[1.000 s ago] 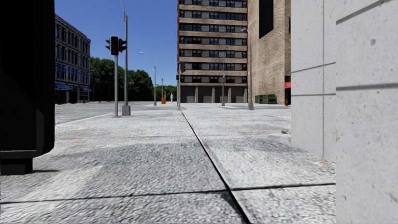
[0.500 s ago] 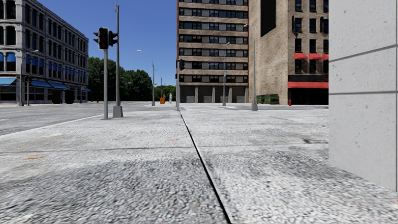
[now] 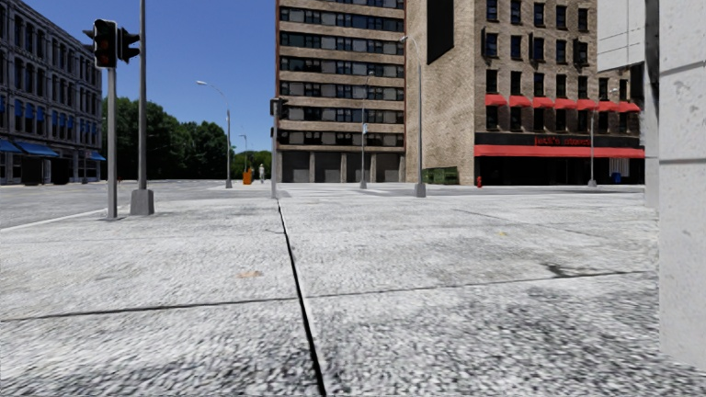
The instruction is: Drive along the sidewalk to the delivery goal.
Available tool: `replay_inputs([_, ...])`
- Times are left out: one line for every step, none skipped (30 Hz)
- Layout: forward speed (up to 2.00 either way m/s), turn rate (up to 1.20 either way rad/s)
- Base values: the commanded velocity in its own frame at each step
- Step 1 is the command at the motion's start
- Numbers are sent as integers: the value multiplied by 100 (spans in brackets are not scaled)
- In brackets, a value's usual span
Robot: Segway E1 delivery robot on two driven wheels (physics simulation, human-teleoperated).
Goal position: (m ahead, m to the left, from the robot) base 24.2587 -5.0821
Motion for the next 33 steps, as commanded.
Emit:
replay_inputs([200, -45])
replay_inputs([200, -45])
replay_inputs([200, -35])
replay_inputs([200, 0])
replay_inputs([200, 0])
replay_inputs([200, 0])
replay_inputs([200, 0])
replay_inputs([200, 0])
replay_inputs([200, 0])
replay_inputs([200, 0])
replay_inputs([200, 0])
replay_inputs([200, 0])
replay_inputs([200, 0])
replay_inputs([200, 0])
replay_inputs([200, 0])
replay_inputs([200, 0])
replay_inputs([200, 0])
replay_inputs([200, 0])
replay_inputs([200, 0])
replay_inputs([200, 0])
replay_inputs([200, 0])
replay_inputs([200, 0])
replay_inputs([200, 0])
replay_inputs([200, 0])
replay_inputs([200, 0])
replay_inputs([200, 0])
replay_inputs([200, 0])
replay_inputs([200, 0])
replay_inputs([200, 0])
replay_inputs([200, 0])
replay_inputs([200, 0])
replay_inputs([200, 0])
replay_inputs([200, 0])
